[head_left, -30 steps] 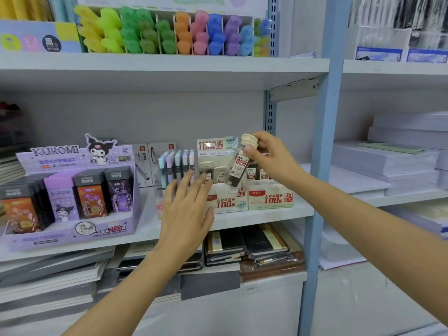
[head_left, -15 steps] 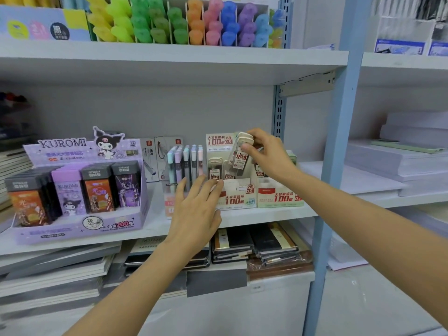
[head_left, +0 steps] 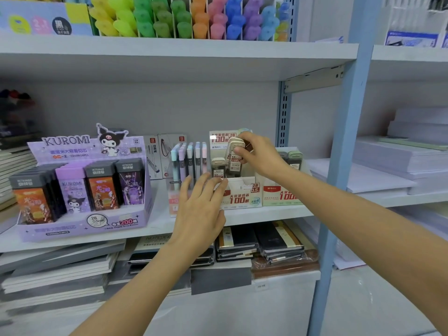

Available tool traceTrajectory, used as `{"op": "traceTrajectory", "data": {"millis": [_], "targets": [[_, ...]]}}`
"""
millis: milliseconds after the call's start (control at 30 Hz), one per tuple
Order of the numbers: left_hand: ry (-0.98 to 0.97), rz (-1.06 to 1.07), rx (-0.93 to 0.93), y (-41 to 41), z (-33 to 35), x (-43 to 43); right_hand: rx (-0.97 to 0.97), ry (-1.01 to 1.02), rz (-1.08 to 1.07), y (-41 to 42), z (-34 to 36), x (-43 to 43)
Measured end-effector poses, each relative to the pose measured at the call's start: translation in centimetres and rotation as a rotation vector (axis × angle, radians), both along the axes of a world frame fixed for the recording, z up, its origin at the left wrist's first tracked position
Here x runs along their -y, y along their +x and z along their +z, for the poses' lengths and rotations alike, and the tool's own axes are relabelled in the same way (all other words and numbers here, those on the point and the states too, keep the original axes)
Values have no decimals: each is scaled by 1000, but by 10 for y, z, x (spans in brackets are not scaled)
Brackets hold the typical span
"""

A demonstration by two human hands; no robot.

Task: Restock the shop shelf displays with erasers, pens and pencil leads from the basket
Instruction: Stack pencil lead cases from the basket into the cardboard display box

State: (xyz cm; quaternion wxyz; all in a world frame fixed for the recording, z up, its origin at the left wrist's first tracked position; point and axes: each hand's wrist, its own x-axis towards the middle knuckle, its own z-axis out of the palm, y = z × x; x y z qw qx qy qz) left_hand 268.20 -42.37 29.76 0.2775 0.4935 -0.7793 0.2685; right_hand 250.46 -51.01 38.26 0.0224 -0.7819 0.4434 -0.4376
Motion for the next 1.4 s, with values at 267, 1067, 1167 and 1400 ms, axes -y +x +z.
{"op": "traceTrajectory", "data": {"millis": [267, 1067, 1167, 1400], "targets": [[8, 4, -6, -1, -3, 1, 58, 1, 70, 0, -10, 3], [-36, -58, 8, 7, -10, -6, -71, -212, -87, -1, -26, -26], [-204, -129, -200, 15, -43, -23, 29, -394, 155, 17, -49, -64], [242, -10, -301, 71, -221, -64, -55, 85, 438, 80, -226, -109]]}}
